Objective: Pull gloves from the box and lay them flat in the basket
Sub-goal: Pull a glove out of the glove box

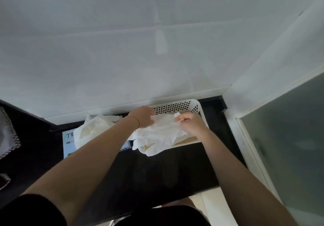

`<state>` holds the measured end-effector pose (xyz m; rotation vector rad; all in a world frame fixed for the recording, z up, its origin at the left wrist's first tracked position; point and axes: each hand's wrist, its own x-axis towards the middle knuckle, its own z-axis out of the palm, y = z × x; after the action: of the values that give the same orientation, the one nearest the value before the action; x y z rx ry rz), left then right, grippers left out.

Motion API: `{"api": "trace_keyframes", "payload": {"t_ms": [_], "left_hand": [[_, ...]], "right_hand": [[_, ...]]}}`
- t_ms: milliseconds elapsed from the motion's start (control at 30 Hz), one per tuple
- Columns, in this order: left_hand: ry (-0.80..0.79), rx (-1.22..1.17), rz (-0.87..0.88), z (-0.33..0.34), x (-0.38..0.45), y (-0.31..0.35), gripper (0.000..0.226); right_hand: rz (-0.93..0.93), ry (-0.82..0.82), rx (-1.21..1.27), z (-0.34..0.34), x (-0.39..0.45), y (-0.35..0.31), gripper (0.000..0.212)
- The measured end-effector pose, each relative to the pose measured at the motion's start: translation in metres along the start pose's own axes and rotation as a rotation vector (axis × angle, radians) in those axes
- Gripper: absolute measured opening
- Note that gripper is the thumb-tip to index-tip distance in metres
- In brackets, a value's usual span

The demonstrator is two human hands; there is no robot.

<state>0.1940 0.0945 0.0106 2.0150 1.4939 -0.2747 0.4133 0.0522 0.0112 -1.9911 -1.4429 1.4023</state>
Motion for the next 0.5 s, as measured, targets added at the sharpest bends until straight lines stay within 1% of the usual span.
{"api": "trace_keyframes", "payload": {"t_ms": [33,67,133,200,333,400,500], "left_hand": [[-0.013,0.044,-0.007,0.003,0.007,0.003,0.035],[-0.027,0.085,-0.017,0.005,0.012,0.005,0.045],[-0.015,0.218,-0.022,0.013,0.020,0.010,0.051],[-0.003,0.350,-0.027,0.021,0.026,0.014,0.050],[0.046,0.540,-0.099,0.031,0.027,0.019,0.033],[0.096,0.574,-0.122,0.032,0.026,0.021,0.029],[0.212,0.577,-0.137,0.035,0.025,0.025,0.033]], "right_hand": [[0.005,0.003,-0.033,-0.005,0.007,0.004,0.035],[0.002,0.004,-0.068,-0.008,0.014,0.009,0.037],[-0.027,-0.005,-0.163,-0.012,0.027,0.018,0.038],[-0.039,-0.017,-0.269,-0.013,0.036,0.026,0.040],[-0.052,-0.025,-0.402,-0.011,0.045,0.037,0.046],[-0.066,-0.024,-0.452,-0.011,0.046,0.036,0.048],[-0.087,-0.036,-0.503,-0.012,0.046,0.034,0.051]]}}
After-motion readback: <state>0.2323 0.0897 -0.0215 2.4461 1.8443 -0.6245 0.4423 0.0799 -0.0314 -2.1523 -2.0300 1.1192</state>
